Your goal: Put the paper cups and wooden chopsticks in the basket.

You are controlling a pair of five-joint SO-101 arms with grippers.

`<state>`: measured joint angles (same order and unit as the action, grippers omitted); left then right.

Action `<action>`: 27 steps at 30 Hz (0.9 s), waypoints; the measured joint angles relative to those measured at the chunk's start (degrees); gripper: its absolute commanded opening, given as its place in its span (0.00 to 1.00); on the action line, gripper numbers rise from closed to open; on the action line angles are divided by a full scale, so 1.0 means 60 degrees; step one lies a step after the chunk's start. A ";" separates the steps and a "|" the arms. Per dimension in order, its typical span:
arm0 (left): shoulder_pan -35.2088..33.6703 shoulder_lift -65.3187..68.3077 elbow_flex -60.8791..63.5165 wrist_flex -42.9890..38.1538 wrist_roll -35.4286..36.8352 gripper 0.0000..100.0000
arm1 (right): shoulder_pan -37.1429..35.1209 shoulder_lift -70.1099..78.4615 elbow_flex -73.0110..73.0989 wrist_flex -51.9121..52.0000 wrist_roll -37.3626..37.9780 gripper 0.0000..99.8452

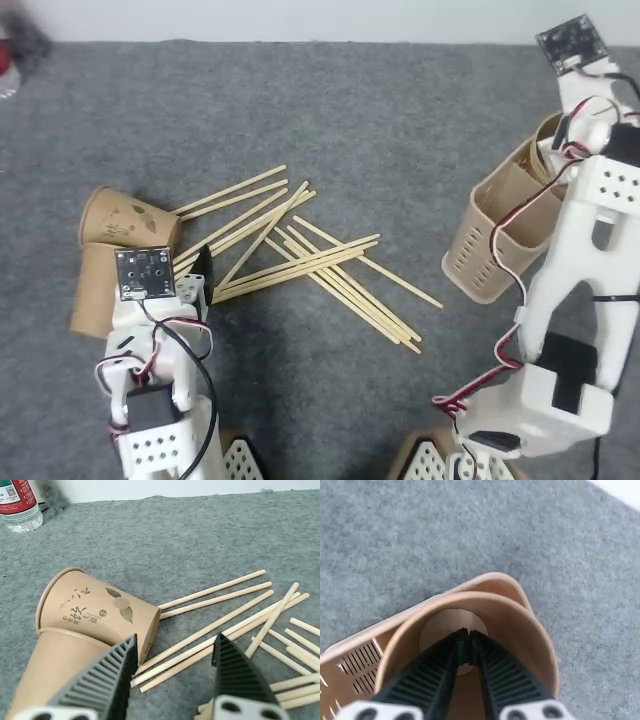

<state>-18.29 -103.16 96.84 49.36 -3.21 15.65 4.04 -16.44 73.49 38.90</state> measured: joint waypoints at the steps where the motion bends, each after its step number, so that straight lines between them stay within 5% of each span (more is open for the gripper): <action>1: 0.0000 0.0000 0.0000 0.0000 0.0000 0.24 | 0.0000 0.0015 -0.0190 0.0073 0.0000 0.01; 9: 0.0000 0.0000 0.0000 0.0000 0.0000 0.24 | -0.0352 -0.2242 -0.2388 0.1656 -0.0747 0.01; 15: 0.0322 0.0000 0.0000 0.0000 0.0000 0.24 | -0.2813 -0.3985 -0.2535 0.4190 -0.1773 0.01; 21: 0.0527 0.0000 -0.0044 0.0103 -0.0059 0.24 | -0.4689 -0.4821 0.0132 0.4454 -0.4147 0.01; 27: -0.0469 0.0000 -0.2125 0.1626 -0.0264 0.24 | -0.6168 -0.6051 0.3956 0.3473 -0.4484 0.13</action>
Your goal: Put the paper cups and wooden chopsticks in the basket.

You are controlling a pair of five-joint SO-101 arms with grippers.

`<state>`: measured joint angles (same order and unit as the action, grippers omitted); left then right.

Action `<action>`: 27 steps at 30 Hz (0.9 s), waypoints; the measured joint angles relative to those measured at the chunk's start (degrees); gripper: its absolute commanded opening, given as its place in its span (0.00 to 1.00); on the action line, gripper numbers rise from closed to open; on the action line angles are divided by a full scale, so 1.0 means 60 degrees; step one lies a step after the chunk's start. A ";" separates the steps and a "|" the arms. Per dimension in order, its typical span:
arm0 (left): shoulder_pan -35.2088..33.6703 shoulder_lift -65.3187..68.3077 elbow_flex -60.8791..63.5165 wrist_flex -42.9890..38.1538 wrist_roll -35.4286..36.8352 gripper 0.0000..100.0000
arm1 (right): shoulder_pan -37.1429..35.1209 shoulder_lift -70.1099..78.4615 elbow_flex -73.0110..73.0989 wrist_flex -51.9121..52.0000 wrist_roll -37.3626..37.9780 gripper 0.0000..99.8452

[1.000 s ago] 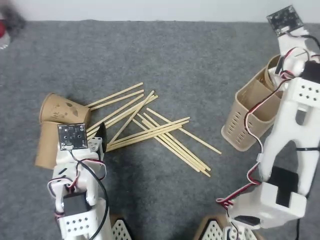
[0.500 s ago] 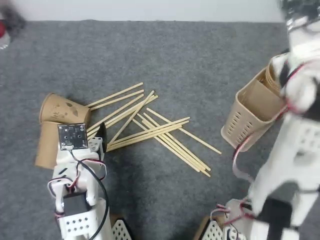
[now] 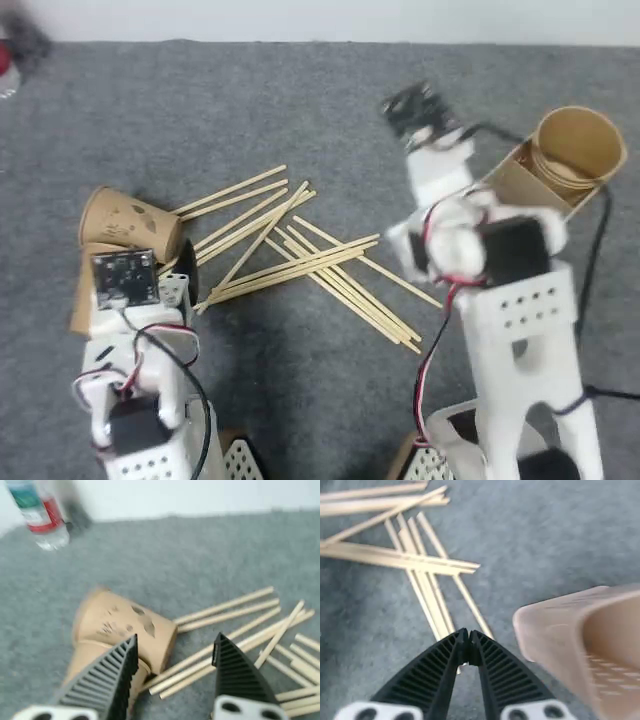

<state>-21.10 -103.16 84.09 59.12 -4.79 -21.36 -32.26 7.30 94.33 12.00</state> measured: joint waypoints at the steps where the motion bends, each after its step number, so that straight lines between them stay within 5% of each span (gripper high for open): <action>1: 0.0000 0.0000 -0.0469 0.0308 0.0000 0.24 | -0.0073 -0.0352 0.0674 -0.0352 0.0000 0.16; 10: -0.0484 0.2872 -0.4615 0.1011 -0.0337 0.24 | -0.0147 -0.3429 0.7619 -0.5231 0.0015 0.19; 20: -0.1641 1.2132 -1.1311 0.3311 -0.1070 0.24 | -0.0161 -0.4278 1.0930 -0.8132 0.0352 0.19; 27: -0.3487 1.8271 -1.6484 0.4029 -0.1773 0.24 | -0.0161 -0.4337 1.1516 -0.9040 0.0352 0.19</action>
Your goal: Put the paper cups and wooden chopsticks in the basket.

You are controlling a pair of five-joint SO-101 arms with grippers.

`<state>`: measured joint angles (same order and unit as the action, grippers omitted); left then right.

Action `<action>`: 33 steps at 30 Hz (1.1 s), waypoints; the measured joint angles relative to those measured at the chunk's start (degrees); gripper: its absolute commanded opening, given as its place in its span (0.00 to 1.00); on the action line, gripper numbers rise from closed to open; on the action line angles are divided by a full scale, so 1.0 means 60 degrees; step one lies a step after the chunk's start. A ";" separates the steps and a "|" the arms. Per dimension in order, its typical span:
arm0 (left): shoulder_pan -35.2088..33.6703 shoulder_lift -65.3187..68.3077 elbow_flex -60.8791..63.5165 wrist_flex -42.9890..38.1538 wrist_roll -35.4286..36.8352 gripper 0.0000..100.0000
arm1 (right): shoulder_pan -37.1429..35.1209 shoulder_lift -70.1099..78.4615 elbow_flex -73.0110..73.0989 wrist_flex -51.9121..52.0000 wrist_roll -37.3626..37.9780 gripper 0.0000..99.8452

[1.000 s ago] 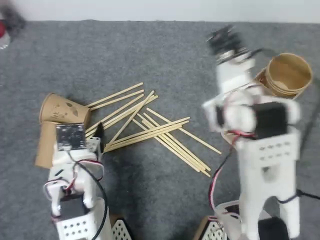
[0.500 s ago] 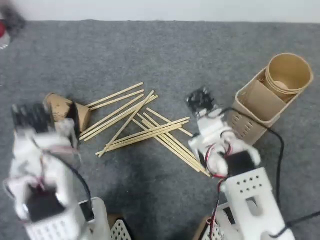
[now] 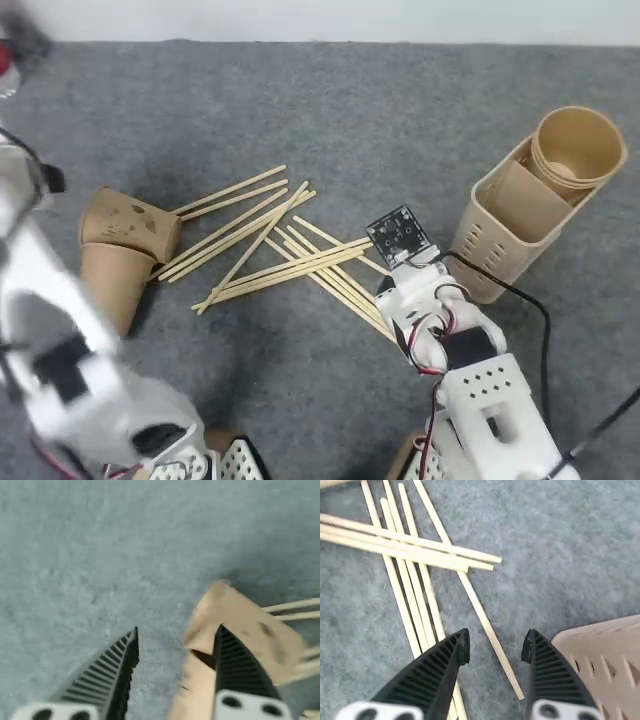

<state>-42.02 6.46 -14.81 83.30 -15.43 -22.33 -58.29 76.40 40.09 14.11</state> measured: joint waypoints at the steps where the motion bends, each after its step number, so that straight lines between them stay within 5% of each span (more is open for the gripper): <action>1: -0.0147 0.0791 -0.0601 0.0103 -0.0161 0.24 | 0.0000 0.0000 0.0000 -0.0015 0.0000 0.19; 9: -0.0264 0.5773 -0.4264 0.1319 -0.1114 0.24 | 0.0015 0.0000 0.0000 -0.0015 0.0000 0.19; 18: 0.0308 0.7502 -0.6974 0.2579 -0.1143 0.24 | 0.0000 0.0000 0.0000 -0.0015 0.0015 0.19; 24: 0.1333 0.6549 -0.6388 0.2579 -0.1143 0.24 | 0.0000 0.0000 0.0000 -0.0015 0.0015 0.19; 33: 0.5055 0.2872 -0.1231 0.2579 -0.1187 0.24 | 0.0015 0.0000 0.0000 -0.0015 0.0366 0.19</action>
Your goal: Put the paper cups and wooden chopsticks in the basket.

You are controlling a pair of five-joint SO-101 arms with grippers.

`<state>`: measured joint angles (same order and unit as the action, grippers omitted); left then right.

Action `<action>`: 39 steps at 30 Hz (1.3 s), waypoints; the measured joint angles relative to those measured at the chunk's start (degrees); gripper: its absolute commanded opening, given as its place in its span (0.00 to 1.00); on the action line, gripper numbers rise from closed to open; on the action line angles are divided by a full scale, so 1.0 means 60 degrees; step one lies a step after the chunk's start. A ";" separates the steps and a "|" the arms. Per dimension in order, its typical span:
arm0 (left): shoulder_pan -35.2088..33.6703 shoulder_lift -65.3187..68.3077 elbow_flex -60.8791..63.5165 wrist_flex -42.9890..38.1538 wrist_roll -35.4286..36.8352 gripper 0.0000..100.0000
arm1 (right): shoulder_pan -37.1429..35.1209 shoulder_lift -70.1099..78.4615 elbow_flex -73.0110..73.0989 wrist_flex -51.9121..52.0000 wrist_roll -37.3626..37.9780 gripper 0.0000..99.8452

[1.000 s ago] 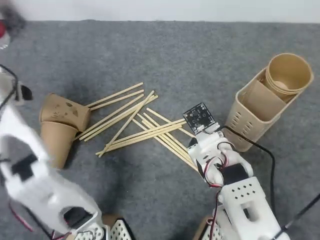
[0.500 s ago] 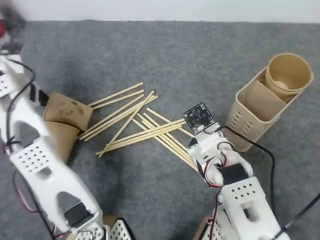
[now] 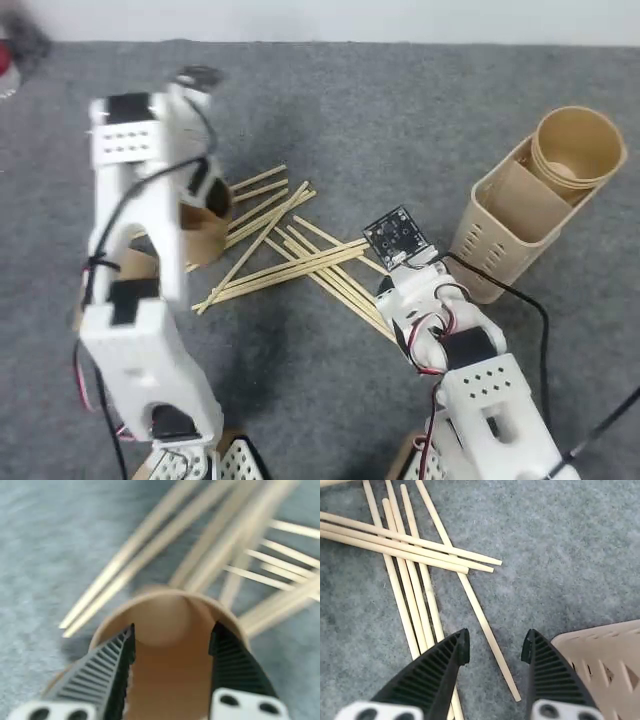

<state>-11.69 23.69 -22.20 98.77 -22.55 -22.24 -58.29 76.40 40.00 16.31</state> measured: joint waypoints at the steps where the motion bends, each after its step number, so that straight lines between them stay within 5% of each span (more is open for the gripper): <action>1: 0.0249 -0.0454 0.0410 0.0000 0.0000 0.24 | 0.0000 0.0000 0.0000 0.0000 0.0015 0.19; 7: 0.0440 -0.1875 0.1524 -0.0029 0.0029 0.24 | 0.0000 -0.0044 0.0000 0.0000 0.0073 0.19; 18: -0.0601 -0.2447 0.0601 -0.0103 0.0029 0.24 | 0.0000 -0.0059 0.0000 0.0000 0.0073 0.19; 30: -0.1026 -0.0601 0.0527 -0.0249 0.0015 0.23 | 0.0000 -0.0059 0.0000 0.0000 0.0103 0.19; 35: -0.1040 -0.0176 0.0527 -0.0440 0.0029 0.01 | 0.0000 -0.0059 0.0000 0.0000 0.0103 0.19; 39: -0.0850 -0.0176 0.0190 -0.0381 0.0029 0.01 | 0.0000 -0.0059 0.0000 0.0000 0.0103 0.13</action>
<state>-16.79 22.64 -21.05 96.48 -22.37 -22.24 -58.64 76.40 40.00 16.92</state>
